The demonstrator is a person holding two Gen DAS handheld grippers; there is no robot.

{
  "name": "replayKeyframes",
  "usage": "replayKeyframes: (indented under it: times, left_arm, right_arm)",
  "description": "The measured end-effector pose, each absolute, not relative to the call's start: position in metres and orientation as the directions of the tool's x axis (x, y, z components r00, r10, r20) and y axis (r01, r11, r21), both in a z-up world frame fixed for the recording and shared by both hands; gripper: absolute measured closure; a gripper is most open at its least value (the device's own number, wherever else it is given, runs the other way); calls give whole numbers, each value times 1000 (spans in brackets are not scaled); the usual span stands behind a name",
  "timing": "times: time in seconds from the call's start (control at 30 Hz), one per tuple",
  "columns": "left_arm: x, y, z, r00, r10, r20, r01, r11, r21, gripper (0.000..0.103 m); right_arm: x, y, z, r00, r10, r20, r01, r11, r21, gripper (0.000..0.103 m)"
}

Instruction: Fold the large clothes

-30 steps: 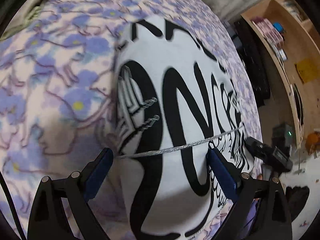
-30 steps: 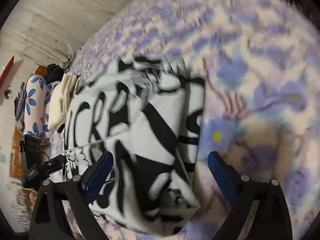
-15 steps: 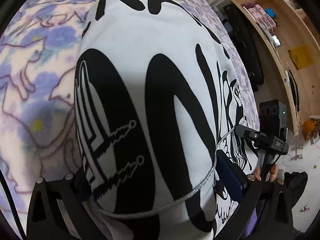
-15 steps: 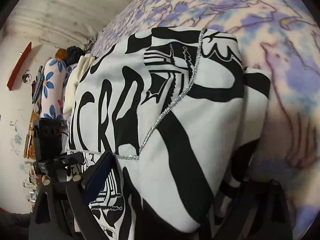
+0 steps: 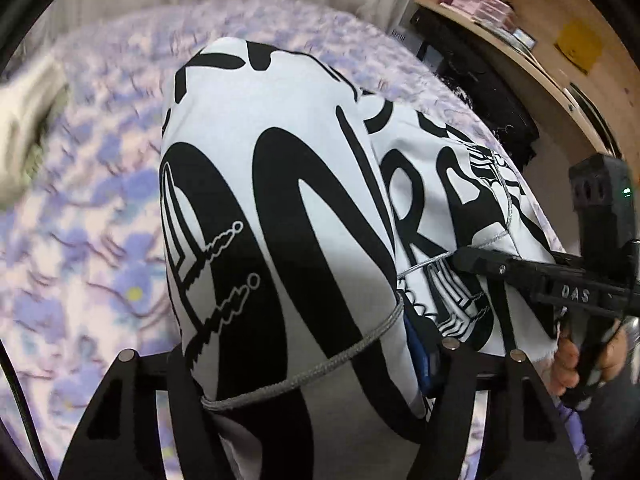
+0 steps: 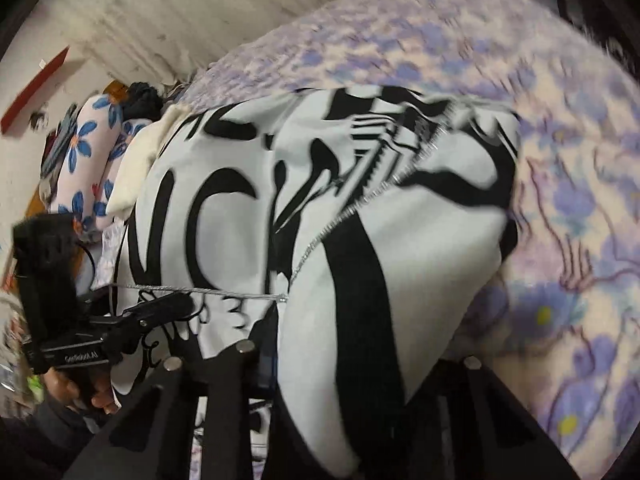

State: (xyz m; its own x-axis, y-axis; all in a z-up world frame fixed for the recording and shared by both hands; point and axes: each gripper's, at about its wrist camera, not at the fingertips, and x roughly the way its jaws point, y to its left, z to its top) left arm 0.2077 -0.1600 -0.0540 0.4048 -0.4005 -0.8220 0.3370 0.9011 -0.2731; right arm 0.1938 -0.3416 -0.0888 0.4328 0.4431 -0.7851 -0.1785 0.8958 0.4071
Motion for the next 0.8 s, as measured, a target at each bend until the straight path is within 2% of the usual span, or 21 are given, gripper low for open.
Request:
replayKeyframes:
  times: [0.17, 0.4, 0.6, 0.8]
  left_arm:
    - [177, -111, -11, 459, -379, -803, 355, 907, -225, 38]
    - [152, 10, 34, 476, -379, -793, 303, 918, -256, 38]
    - [169, 119, 76, 547, -327, -771, 247, 943, -224, 38]
    - [248, 232, 105, 616, -272, -740, 203, 962, -184, 37]
  right_arm:
    - [161, -299, -58, 464, 458, -758, -218, 888, 404, 75]
    - [151, -210, -15, 454, 556, -696, -326, 831, 451, 76]
    - [195, -112, 21, 431, 634, -642, -412, 771, 485, 76]
    - [292, -12, 43, 426, 700, -573, -454, 714, 533, 76]
